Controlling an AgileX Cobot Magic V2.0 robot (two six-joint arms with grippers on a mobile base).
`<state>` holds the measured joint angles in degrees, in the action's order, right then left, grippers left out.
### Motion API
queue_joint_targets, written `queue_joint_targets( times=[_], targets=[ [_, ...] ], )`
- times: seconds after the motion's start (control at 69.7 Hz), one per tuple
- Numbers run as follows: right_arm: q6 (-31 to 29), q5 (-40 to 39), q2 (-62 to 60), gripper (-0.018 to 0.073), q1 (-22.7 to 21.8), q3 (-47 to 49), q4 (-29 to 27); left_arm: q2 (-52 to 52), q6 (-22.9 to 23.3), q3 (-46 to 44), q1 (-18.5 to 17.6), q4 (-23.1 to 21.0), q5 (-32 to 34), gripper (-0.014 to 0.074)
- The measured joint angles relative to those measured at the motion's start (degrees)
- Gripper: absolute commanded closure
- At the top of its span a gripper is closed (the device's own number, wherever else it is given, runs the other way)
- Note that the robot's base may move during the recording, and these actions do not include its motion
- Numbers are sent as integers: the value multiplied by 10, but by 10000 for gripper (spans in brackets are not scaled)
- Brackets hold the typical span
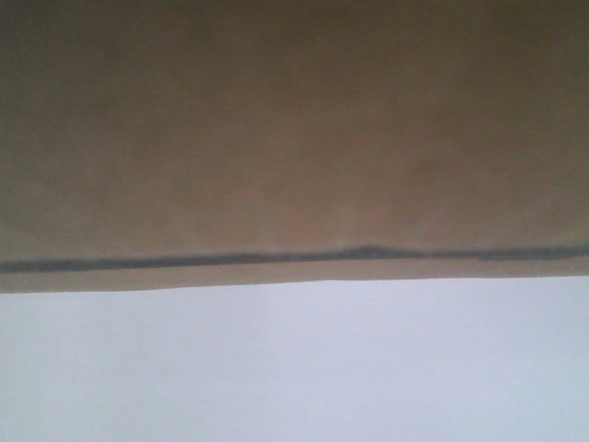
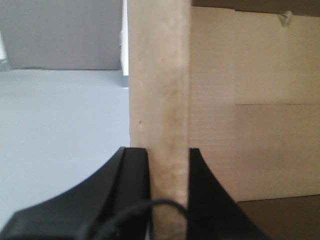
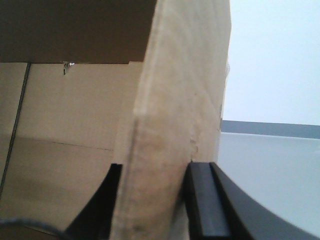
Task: Grab box from left shelf to table start
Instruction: 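Carry the box with both grippers while driving toward the table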
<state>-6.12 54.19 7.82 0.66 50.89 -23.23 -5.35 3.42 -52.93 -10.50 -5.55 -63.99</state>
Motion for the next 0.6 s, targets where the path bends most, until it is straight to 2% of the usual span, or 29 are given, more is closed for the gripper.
queue_joint_targets(
  times=[0.603],
  targets=[
    [0, 0, 0, 501, -1, 0, 0, 0, 0, 0, 0, 0, 0, 689]
  ],
)
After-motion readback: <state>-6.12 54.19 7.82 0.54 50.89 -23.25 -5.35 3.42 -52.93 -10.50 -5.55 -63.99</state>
